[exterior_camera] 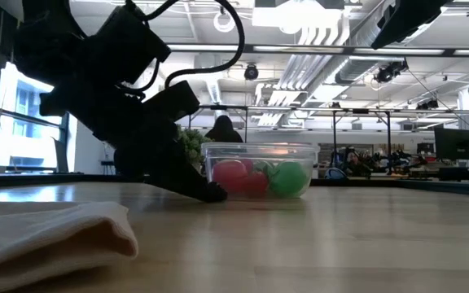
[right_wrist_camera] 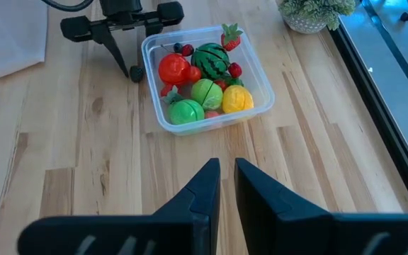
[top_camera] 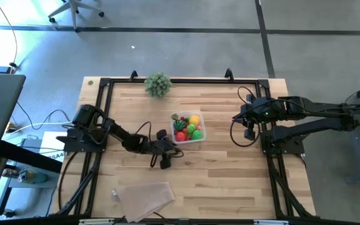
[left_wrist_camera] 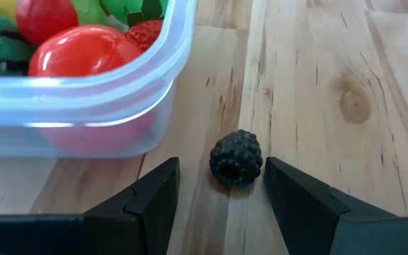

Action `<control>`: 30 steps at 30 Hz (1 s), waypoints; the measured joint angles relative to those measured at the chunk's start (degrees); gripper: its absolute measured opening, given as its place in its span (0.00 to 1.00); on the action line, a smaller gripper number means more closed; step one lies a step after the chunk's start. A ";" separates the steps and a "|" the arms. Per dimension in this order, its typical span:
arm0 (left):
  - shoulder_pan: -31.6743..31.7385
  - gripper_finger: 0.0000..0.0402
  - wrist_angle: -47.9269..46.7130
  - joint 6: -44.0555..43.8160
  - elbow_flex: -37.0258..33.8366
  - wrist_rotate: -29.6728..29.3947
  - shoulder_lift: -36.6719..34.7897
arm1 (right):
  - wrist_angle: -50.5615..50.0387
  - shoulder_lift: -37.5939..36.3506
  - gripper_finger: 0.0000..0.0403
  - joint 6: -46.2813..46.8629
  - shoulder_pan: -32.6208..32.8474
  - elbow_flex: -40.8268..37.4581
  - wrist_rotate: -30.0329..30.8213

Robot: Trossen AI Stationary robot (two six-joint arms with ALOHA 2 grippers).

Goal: Pick and placing Produce into tupperware
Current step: Put the black raspberry into the transparent bin

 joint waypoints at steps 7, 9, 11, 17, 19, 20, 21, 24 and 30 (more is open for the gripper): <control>0.08 0.49 0.17 4.74 0.00 2.29 0.00 | 0.01 -0.01 0.09 -0.02 0.01 0.01 -0.02; 0.10 0.49 0.38 5.76 0.00 2.70 0.00 | 0.00 0.01 0.09 0.00 0.01 0.00 -0.01; 0.08 0.49 0.68 6.99 0.00 3.09 0.00 | 0.01 -0.01 0.09 -0.01 0.00 0.00 -0.02; 0.20 0.49 1.53 9.96 0.00 4.64 0.04 | -0.01 -0.01 0.09 -0.01 0.01 0.00 -0.01; 0.49 0.49 1.65 10.33 -0.02 5.51 0.04 | 0.01 -0.01 0.09 -0.02 -0.01 -0.01 0.00; 0.65 0.49 1.79 10.31 -0.02 6.26 0.06 | 0.00 -0.01 0.09 0.00 0.00 -0.01 -0.02; 0.97 0.49 1.92 10.31 -0.02 7.19 0.07 | -0.01 -0.01 0.09 -0.02 0.01 -0.01 0.00; 1.37 0.49 2.01 10.27 -0.02 8.99 0.07 | 0.00 0.00 0.09 -0.02 0.01 0.00 -0.02; 1.87 0.49 2.00 10.27 -0.02 10.72 0.07 | 0.01 -0.01 0.09 0.00 -0.01 0.01 -0.01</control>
